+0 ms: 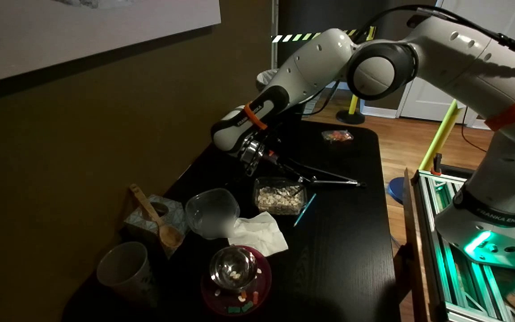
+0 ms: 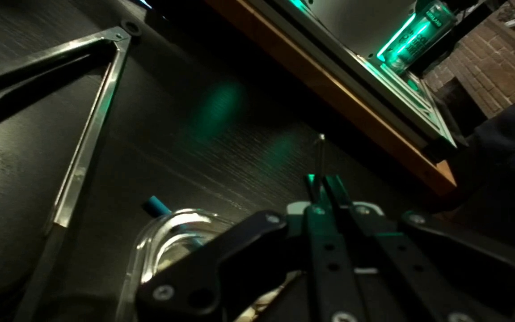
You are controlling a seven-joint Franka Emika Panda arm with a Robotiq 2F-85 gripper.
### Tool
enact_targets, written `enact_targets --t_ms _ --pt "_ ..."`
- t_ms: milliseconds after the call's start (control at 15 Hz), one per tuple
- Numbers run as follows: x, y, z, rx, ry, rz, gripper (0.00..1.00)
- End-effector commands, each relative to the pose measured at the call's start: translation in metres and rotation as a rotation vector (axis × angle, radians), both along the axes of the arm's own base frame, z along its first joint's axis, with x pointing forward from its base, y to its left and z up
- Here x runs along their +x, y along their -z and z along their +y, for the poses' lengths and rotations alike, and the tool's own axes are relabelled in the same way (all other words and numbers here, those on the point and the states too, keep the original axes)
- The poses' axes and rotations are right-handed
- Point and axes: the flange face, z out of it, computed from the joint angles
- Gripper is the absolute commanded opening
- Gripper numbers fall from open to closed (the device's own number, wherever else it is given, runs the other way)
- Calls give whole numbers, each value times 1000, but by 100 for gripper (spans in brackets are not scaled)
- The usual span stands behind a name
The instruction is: Use the spoon to move some of the white objects to the silver bowl
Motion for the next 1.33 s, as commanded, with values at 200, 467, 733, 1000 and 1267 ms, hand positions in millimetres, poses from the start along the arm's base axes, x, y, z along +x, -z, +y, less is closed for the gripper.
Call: enact_targets --t_ms 200,467,733,1000,1267 --pt "4 19 -4 122 91 65 1" --pt "10 23 -20 171 141 56 1" --pt "11 23 -35 242 184 65 1" --pt "10 25 -42 301 204 93 1" --pt "7 28 -45 355 217 124 1"
